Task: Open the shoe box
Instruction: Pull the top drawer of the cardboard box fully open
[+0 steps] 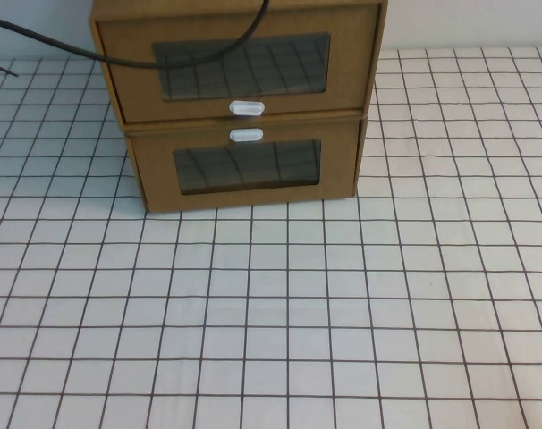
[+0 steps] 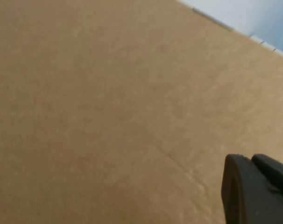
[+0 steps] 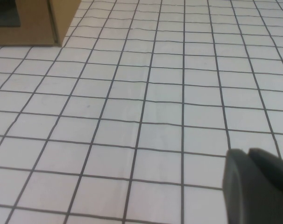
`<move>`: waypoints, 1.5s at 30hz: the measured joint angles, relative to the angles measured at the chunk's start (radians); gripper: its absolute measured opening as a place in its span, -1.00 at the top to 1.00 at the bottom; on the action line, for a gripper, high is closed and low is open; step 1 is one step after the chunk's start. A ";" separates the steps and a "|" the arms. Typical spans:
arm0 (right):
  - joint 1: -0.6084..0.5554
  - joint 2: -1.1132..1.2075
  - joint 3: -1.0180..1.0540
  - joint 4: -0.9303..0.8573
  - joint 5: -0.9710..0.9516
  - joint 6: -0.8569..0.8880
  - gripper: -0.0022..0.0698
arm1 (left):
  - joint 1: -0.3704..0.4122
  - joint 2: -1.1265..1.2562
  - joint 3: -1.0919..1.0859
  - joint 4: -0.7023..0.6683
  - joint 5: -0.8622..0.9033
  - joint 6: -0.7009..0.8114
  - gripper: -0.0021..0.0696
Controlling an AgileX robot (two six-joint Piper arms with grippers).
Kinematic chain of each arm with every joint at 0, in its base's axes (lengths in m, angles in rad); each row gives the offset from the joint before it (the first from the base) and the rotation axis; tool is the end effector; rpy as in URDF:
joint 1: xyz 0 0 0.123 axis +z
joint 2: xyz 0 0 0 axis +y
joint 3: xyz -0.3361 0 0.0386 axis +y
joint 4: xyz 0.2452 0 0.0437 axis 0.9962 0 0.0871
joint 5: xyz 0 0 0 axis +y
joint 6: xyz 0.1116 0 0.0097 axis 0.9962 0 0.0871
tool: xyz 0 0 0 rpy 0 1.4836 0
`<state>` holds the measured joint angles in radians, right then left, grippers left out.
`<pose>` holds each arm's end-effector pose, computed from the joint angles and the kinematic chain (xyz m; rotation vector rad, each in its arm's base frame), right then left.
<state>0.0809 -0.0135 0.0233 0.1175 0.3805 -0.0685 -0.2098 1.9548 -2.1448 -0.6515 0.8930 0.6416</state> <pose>0.0155 0.0062 0.1652 -0.0677 1.8719 0.1245 0.4592 -0.1519 0.4618 0.7024 1.9232 -0.5170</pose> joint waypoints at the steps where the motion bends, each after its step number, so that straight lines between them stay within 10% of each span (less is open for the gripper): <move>1: 0.000 0.000 0.000 0.000 0.000 0.000 0.98 | 0.000 0.007 0.000 0.002 0.000 0.000 0.95; 10: 0.000 0.000 0.000 0.014 -0.031 0.000 0.98 | 0.000 0.039 0.000 0.034 0.000 -0.020 0.95; 24: 0.000 0.000 0.000 0.546 -0.381 0.000 0.98 | 0.000 0.046 -0.004 0.034 0.027 -0.024 0.95; 38: 0.000 0.410 -0.494 0.362 0.348 -0.018 0.98 | 0.000 0.044 -0.012 0.034 0.070 -0.034 0.95; 45: 0.000 0.679 -0.656 0.320 0.413 -0.146 0.98 | 0.000 0.044 -0.012 0.034 0.079 -0.052 0.95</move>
<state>0.0809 0.6657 -0.6322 0.4375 0.7934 -0.2149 -0.2098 1.9986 -2.1565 -0.6173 0.9719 0.5893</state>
